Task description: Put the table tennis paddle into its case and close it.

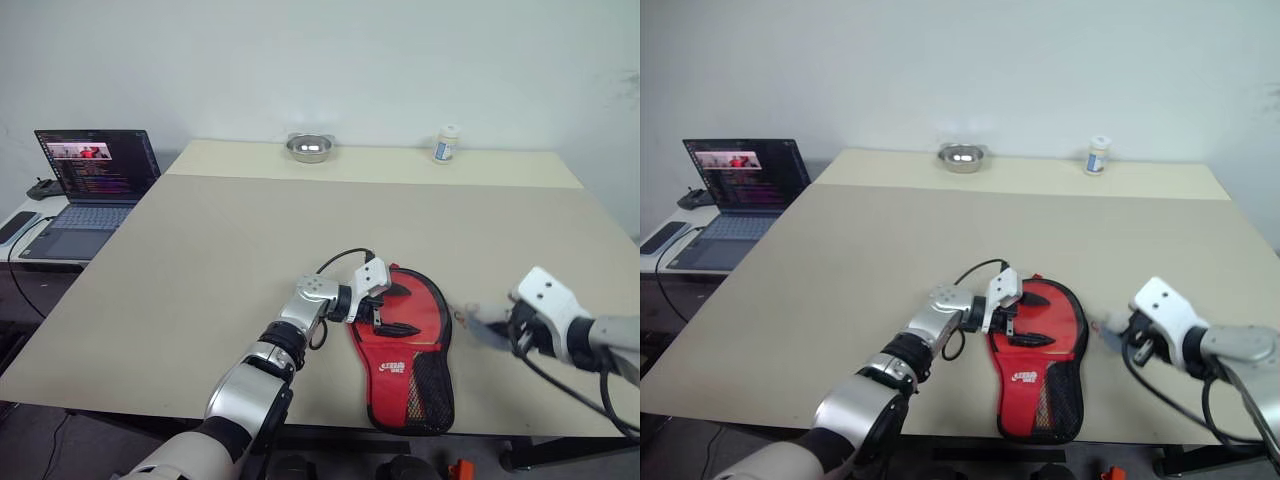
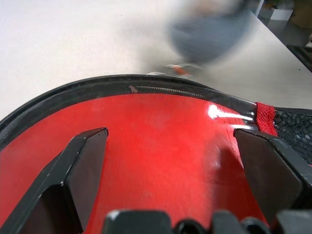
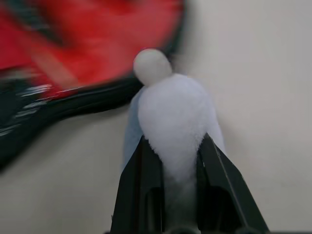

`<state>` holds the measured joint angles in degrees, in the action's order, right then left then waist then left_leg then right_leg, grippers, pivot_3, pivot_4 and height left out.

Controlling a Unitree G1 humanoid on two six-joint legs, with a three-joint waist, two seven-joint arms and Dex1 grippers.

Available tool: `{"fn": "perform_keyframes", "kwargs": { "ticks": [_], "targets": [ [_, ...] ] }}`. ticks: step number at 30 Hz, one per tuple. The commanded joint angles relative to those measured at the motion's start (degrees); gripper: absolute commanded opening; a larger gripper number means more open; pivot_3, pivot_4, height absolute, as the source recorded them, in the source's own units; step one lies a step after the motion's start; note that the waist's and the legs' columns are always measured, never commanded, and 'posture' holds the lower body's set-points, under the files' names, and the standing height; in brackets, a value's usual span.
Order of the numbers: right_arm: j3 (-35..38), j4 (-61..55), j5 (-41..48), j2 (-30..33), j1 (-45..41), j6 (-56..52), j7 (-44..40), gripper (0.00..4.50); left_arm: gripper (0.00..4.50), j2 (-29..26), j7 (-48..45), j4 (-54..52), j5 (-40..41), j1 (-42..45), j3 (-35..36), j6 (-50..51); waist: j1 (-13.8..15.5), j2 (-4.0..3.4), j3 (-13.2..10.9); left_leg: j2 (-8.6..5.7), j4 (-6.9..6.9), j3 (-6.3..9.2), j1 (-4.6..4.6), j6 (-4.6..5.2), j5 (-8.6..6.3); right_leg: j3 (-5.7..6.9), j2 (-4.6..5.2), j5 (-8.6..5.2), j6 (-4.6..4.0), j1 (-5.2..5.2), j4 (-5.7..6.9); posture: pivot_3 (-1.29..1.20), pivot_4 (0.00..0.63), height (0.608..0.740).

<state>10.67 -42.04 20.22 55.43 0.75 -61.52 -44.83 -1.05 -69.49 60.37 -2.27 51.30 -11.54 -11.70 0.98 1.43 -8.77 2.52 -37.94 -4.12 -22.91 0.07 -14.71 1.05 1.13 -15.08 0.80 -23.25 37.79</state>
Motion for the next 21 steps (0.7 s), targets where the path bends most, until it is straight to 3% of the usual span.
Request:
{"fn": "perform_keyframes", "kwargs": {
  "ticks": [1, 6, 14, 21],
  "targets": [
    [2.21, -8.68, 4.28, 2.16, 4.28, -2.57, -2.42, 0.35, 4.5, 0.84, -0.47, 4.44, -2.88, -2.74, -2.96, 1.81, 0.01, 0.09, 0.13, 0.0, 0.0, 0.02, 0.0, 0.0, 0.0, 0.03, 0.0, 0.0, 0.0, 0.02, -0.02, 0.0, 0.15, 0.74],
    [2.77, -12.02, 4.82, 5.42, 10.9, -0.3, -4.18, 0.35, 4.5, 1.3, -0.1, 5.05, -3.53, -2.63, -3.22, 1.58, 0.04, 0.35, 0.34, -0.01, -0.01, 0.09, 0.0, 0.0, -0.01, 0.1, 0.03, 0.0, 0.0, 0.06, -0.06, 0.0, 0.15, 0.74],
    [11.97, -17.65, 8.41, 8.72, 25.17, 3.82, -13.97, 0.33, 4.5, 1.35, 0.43, 5.43, -4.37, -2.73, -3.26, 1.34, 0.47, 0.47, 0.63, -0.03, 0.02, 0.31, -0.06, 0.0, -0.02, 0.31, 0.02, -0.04, 0.02, 0.14, -0.17, 0.0, 0.15, 0.74],
    [17.81, -17.96, 13.36, 10.14, 33.97, 9.32, -15.95, 0.33, 4.5, 1.06, 0.85, 5.57, -4.95, -2.78, -3.11, 1.11, 0.35, 0.52, 0.76, -0.02, -0.01, 0.39, -0.01, -0.01, -0.03, 0.41, 0.03, -0.04, 0.02, 0.27, -0.24, 0.0, 0.15, 0.74]
  ]
}}
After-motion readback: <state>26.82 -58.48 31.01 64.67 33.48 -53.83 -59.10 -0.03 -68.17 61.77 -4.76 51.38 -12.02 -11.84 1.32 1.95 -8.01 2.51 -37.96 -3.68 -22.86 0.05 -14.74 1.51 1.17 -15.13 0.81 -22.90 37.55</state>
